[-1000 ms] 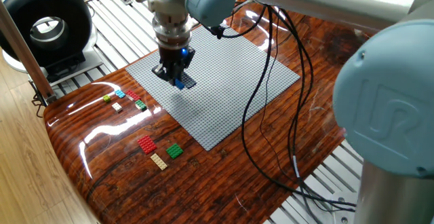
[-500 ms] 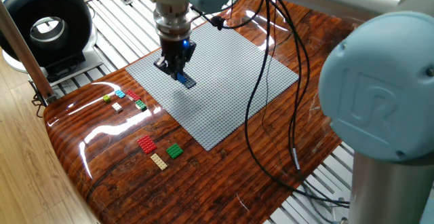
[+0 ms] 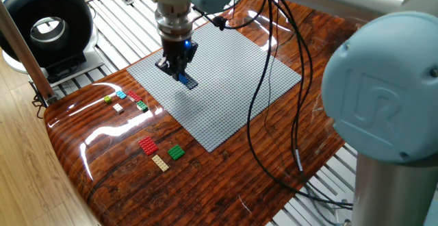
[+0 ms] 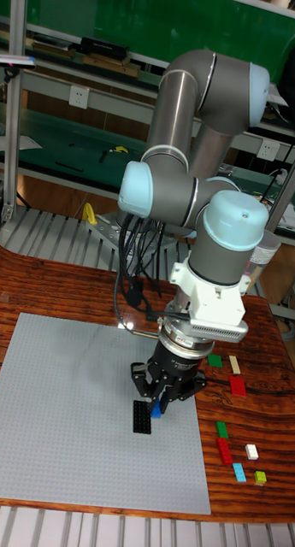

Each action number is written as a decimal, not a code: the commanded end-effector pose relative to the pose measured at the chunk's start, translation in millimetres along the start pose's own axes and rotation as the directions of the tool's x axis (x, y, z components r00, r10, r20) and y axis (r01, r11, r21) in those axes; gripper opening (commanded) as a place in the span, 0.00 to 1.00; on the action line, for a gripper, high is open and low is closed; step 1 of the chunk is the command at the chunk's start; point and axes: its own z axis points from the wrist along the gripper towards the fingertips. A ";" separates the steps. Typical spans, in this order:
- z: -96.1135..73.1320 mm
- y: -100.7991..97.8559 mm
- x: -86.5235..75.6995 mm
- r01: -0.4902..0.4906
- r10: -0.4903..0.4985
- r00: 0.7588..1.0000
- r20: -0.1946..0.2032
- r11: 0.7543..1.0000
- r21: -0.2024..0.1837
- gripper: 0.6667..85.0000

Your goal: Build with small Lego blocks

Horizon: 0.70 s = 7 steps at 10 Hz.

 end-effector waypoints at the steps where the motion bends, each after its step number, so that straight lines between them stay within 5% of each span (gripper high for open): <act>1: 0.9 -11.2 -6.8 0.061 -0.061 0.998 -0.005 0.997 -0.042 0.00; 3: 1.0 -21.5 -1.1 0.035 -0.035 0.999 -0.029 0.999 -0.003 0.00; 5: 1.0 -23.9 -14.6 0.007 -0.007 1.000 0.023 1.000 0.007 0.00; 7: 1.0 -24.7 -1.5 -0.097 0.098 0.995 -0.026 0.995 0.013 0.00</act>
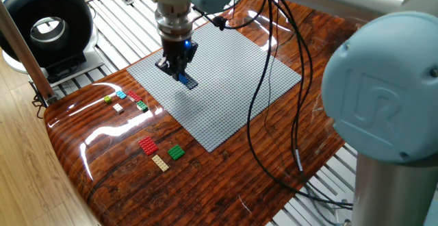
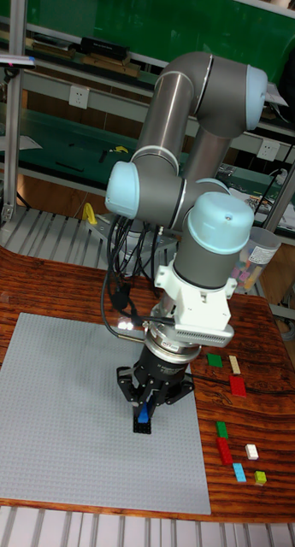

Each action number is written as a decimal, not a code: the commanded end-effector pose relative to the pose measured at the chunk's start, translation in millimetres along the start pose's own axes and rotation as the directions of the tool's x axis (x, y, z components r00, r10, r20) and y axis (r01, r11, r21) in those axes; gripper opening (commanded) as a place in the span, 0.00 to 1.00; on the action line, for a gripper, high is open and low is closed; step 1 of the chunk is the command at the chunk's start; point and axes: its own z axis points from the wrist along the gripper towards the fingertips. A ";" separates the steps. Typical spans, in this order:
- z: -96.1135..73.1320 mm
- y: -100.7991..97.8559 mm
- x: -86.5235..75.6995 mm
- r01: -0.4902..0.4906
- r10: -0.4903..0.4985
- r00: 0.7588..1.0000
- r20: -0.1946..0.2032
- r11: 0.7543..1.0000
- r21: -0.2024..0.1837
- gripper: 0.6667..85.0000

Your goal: Build with small Lego blocks

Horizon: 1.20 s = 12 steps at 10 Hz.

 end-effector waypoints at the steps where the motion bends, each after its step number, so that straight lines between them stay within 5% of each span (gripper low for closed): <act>1: -1.3 4.2 11.7 -0.143 0.142 0.988 -0.052 0.989 -0.021 0.00; 3: 4.1 29.0 10.4 -0.185 0.180 0.982 -0.060 0.978 -0.098 0.00; 6: 21.1 26.3 -3.1 -0.092 0.091 0.996 -0.017 0.993 -0.076 0.00; 9: 22.9 22.0 0.0 -0.062 0.060 0.998 -0.022 0.996 -0.070 0.00; 10: 23.4 10.5 -8.1 -0.027 0.027 1.000 0.013 0.999 -0.028 0.00; 12: 22.6 18.5 -21.2 -0.033 0.037 0.997 0.062 0.998 -0.061 0.00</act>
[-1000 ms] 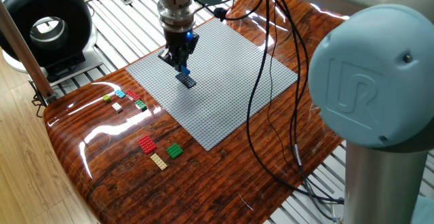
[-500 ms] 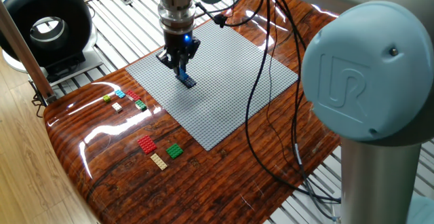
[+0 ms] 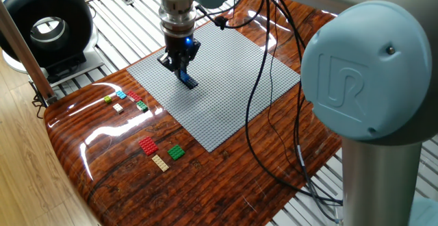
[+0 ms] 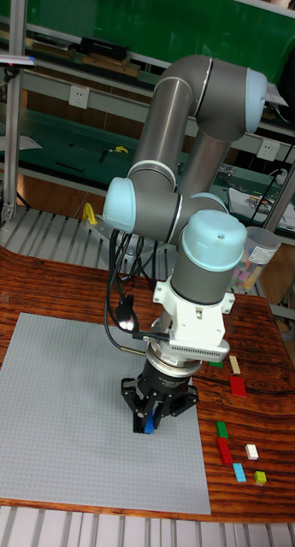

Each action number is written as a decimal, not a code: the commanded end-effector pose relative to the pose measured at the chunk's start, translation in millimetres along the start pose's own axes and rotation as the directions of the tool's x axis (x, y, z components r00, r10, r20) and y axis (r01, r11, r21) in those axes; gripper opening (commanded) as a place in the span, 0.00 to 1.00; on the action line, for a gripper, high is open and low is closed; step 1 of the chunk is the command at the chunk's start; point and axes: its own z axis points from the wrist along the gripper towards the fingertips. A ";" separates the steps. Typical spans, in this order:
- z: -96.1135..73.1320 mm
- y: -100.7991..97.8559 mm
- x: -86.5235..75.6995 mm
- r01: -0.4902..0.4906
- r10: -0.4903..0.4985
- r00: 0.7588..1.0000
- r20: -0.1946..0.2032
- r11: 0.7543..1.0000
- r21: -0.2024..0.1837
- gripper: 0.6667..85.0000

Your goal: Build with small Lego blocks

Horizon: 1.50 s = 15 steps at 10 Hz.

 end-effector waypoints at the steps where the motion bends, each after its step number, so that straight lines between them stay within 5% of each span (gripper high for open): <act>1: 0.1 7.3 -3.9 -0.034 0.035 0.999 0.012 0.999 -0.035 0.00; 2: -0.1 2.4 12.2 -0.069 0.068 0.996 -0.050 0.998 -0.012 0.00; 3: 2.4 3.0 15.7 -0.075 0.074 0.996 -0.054 0.997 -0.016 0.00; 5: 4.1 9.3 16.9 -0.057 0.055 0.997 -0.047 0.997 -0.048 0.00; 15: 6.4 -5.4 14.0 -0.010 0.009 0.999 -0.044 0.999 -0.033 0.00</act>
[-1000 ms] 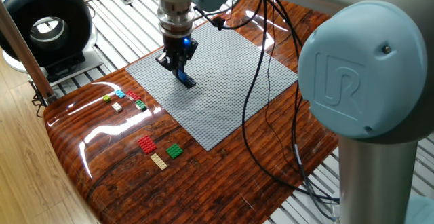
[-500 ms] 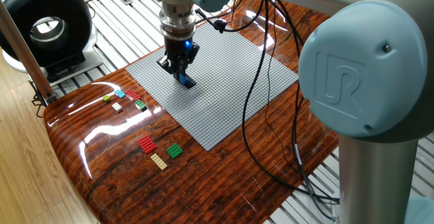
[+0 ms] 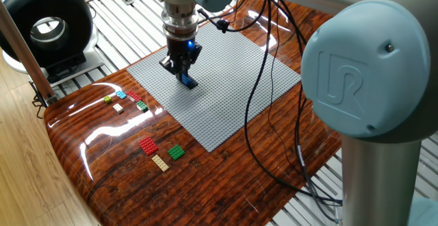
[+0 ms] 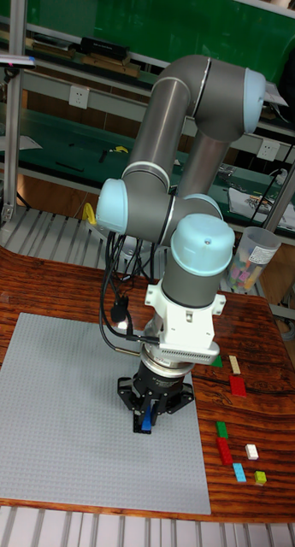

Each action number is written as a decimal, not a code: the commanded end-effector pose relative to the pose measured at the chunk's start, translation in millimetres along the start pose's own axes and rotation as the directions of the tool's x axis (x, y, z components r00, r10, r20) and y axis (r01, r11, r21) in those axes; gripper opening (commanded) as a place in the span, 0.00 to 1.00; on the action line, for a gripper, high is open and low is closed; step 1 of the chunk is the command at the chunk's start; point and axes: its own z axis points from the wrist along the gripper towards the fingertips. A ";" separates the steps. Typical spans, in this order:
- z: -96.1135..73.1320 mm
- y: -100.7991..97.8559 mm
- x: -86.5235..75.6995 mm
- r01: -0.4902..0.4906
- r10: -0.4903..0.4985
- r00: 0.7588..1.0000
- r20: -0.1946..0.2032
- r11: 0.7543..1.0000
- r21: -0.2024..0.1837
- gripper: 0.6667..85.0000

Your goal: Build with small Lego blocks

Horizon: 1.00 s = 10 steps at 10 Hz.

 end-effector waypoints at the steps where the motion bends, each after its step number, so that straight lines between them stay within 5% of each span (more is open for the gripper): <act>1: -0.3 -1.1 -2.0 -0.002 0.002 1.000 0.003 1.000 -0.011 0.00; 10: -1.4 3.3 -4.0 0.004 -0.004 1.000 0.003 1.000 -0.010 0.01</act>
